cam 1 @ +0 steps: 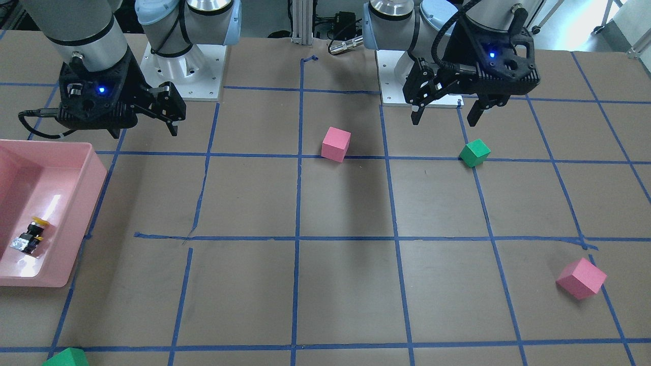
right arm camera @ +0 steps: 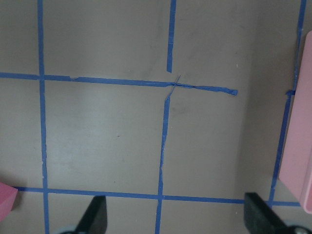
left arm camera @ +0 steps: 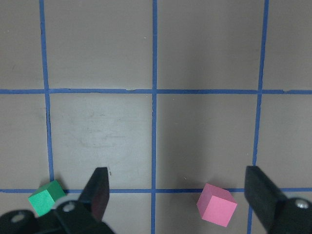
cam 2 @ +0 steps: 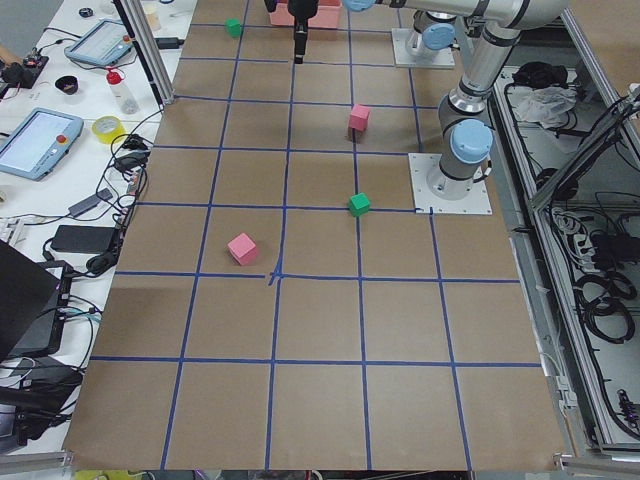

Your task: Align button upright

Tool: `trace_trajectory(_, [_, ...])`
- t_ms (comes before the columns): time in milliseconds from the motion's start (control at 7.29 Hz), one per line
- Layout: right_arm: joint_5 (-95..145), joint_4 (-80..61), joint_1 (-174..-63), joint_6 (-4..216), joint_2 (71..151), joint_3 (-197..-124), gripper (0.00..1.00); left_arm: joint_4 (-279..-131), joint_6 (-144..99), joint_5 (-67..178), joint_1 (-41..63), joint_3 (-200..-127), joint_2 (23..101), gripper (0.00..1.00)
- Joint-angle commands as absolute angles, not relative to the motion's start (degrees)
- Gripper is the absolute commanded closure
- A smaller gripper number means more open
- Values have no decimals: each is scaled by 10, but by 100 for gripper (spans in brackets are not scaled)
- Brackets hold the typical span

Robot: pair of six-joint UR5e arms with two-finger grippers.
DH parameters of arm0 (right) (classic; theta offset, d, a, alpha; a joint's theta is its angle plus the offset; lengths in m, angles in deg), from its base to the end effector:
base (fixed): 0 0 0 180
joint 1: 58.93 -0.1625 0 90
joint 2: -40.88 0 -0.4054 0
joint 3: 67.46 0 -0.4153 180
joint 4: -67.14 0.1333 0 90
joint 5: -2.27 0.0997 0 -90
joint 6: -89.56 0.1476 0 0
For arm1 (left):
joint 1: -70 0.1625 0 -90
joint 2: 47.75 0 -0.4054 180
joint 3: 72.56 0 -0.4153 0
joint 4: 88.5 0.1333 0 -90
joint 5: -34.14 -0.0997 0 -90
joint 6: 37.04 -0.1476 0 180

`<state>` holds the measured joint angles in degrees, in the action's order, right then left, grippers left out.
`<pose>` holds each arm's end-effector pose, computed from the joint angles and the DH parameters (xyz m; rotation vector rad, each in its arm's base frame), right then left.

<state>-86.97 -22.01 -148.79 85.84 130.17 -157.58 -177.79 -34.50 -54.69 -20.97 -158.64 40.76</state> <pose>0.1340 -0.5159 0.4114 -0.0974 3.1255 0.0451 -0.1451 -0.5154 0.4708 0.0410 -3.1133 0.1654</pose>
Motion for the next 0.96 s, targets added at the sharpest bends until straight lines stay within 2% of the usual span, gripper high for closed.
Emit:
trace_trajectory(0, [-859, -220, -1488, 871, 1302, -1575, 0, -1778, -345, -547, -210, -1587, 408, 0])
trace_trajectory(823, [-867, -215, -1484, 861, 1297, -1578, 0, -1778, -349, -546, -210, -1587, 408, 0])
